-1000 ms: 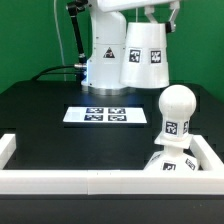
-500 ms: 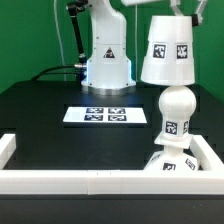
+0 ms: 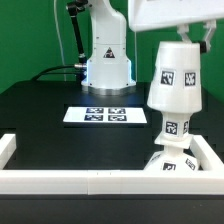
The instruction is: Assemble lamp
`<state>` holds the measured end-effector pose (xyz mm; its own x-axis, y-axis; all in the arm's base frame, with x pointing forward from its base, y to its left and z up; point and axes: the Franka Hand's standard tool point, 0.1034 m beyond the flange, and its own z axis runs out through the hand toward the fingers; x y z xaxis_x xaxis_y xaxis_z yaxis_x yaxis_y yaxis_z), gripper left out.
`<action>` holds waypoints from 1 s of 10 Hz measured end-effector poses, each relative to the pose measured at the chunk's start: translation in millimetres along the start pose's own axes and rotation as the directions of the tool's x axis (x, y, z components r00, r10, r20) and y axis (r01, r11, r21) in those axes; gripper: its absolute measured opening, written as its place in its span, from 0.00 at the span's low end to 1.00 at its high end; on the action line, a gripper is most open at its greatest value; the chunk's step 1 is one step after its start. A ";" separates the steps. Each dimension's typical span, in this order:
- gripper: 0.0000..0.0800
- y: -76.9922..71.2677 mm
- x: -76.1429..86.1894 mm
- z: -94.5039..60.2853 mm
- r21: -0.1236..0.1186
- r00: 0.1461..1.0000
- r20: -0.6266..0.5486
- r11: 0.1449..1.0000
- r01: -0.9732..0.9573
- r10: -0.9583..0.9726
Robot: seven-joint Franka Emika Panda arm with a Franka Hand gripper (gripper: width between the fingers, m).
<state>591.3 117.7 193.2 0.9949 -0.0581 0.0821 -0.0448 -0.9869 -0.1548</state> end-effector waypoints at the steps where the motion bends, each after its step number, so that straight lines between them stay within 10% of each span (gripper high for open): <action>1: 0.06 -1.2 -1.7 10.4 -0.003 1.000 -0.001 1.000 0.016 -0.016; 8: 0.06 7.1 -10.6 38.7 -0.020 0.998 -0.021 0.998 0.066 -0.066; 10: 0.32 11.6 -10.3 36.9 -0.022 0.998 -0.024 0.998 0.066 -0.066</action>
Offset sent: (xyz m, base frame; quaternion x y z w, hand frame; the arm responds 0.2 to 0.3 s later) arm -0.0072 0.0052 -0.0246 0.0011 0.0237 -0.0357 0.9991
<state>583.9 112.5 154.2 0.9932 0.0038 0.1160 0.0187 -0.9917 -0.1276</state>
